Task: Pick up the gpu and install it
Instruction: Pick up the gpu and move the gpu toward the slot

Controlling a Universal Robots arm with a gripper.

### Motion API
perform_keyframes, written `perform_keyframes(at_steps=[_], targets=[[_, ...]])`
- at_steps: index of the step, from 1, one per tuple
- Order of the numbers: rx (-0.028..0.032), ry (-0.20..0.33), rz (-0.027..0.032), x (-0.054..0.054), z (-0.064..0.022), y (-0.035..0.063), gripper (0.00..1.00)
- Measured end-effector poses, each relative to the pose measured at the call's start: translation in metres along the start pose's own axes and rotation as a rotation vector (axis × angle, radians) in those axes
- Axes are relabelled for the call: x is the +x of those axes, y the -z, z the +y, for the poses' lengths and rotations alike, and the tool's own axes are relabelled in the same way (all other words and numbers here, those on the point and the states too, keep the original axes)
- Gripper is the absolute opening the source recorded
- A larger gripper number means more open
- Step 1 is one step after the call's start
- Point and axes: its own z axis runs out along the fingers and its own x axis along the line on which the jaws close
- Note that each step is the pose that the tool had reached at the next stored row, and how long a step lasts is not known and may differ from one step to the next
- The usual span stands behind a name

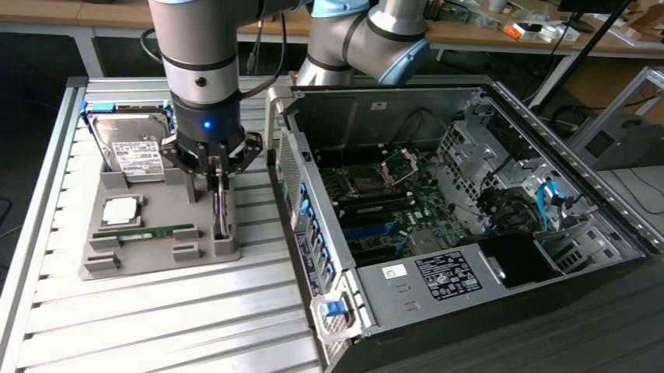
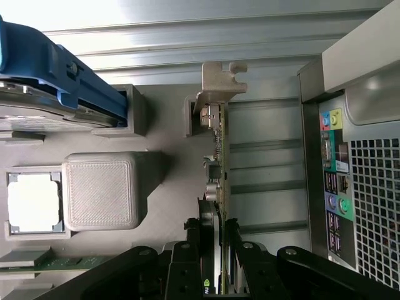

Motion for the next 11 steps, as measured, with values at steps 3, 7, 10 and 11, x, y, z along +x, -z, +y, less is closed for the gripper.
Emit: perform_keyframes(at_steps=[3, 7, 10, 11], targets=[[-0.0001, 0.000, 0.0000, 0.0000, 0.0001, 0.0014, 0.27], [0.0000, 0.000, 0.0000, -0.0001, 0.0002, 0.0036, 0.27], [0.0000, 0.000, 0.0000, -0.0001, 0.0002, 0.0046, 0.27], [0.0000, 0.000, 0.0000, -0.0001, 0.0002, 0.0049, 0.27]])
